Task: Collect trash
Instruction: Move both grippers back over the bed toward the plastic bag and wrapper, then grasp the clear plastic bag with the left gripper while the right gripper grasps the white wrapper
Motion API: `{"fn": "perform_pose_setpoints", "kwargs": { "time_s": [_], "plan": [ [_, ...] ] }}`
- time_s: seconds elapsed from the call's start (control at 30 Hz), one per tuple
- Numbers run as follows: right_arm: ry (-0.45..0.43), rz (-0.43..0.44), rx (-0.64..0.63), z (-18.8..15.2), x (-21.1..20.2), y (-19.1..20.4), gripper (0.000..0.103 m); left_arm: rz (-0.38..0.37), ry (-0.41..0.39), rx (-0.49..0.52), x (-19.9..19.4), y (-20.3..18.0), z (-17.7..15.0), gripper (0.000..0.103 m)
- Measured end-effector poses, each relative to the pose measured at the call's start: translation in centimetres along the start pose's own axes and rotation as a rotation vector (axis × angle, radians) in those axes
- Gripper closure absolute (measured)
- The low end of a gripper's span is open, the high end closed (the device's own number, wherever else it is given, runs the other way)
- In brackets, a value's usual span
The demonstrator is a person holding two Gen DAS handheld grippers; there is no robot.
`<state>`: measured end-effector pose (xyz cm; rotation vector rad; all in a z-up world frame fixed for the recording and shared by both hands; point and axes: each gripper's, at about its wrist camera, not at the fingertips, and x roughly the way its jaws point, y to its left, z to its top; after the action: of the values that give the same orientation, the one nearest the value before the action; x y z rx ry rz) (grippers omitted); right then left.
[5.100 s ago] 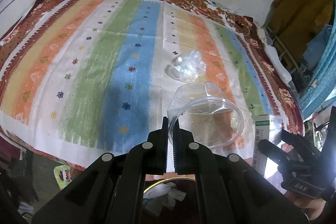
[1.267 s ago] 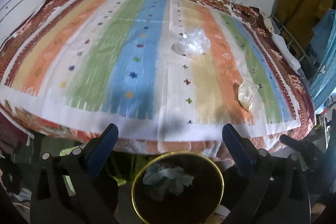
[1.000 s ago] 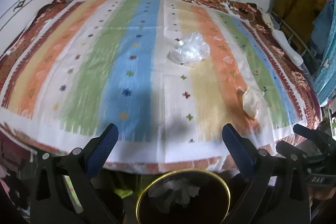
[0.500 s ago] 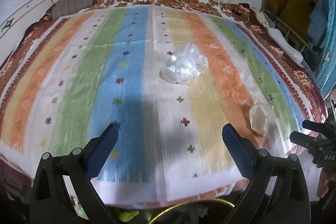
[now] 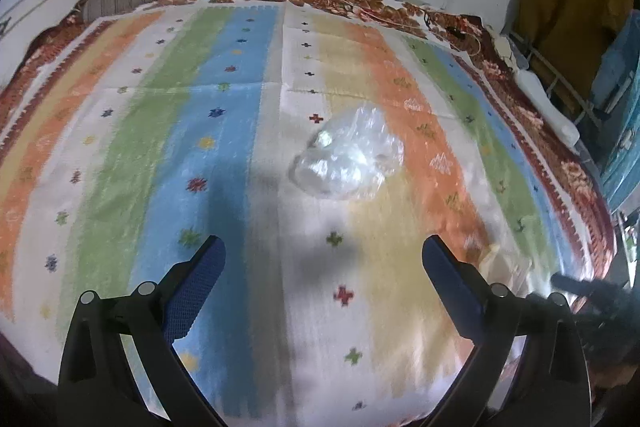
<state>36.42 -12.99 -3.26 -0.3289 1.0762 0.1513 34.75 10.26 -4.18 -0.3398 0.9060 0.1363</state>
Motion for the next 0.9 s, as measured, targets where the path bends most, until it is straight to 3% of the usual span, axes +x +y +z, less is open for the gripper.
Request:
{"fn": "perform_pose_setpoints", "kwargs": {
  "time_s": [0.4,0.53,0.67,0.77,0.8,0.83,0.9],
  "plan": [
    [0.044,-0.039,-0.023,1.3,2.8,-0.1,0.062,-0.074,0.059,-0.073,5.2,0.1,3.2,0.011],
    [0.062,-0.048,-0.027,1.2,3.5,-0.4,0.079,-0.077,0.079,-0.079,7.2,0.7,3.9,0.018],
    [0.074,-0.029,-0.023,1.1,4.0,-0.7,0.089,-0.088,0.095,-0.109,9.1,1.3,4.1,0.025],
    [0.075,-0.002,0.013,1.2,4.1,-1.1,0.095,-0.126,0.119,-0.118,10.6,1.0,4.1,0.041],
    [0.074,0.008,0.022,1.2,4.0,-1.1,0.096,-0.127,0.130,-0.102,11.2,0.7,4.1,0.059],
    [0.072,0.015,0.025,1.2,3.8,-1.1,0.098,-0.130,0.137,-0.080,11.5,0.3,4.1,0.085],
    [0.057,0.018,0.016,1.4,3.2,-0.8,0.099,-0.128,0.144,-0.041,11.8,-0.2,3.9,0.096]
  ]
}}
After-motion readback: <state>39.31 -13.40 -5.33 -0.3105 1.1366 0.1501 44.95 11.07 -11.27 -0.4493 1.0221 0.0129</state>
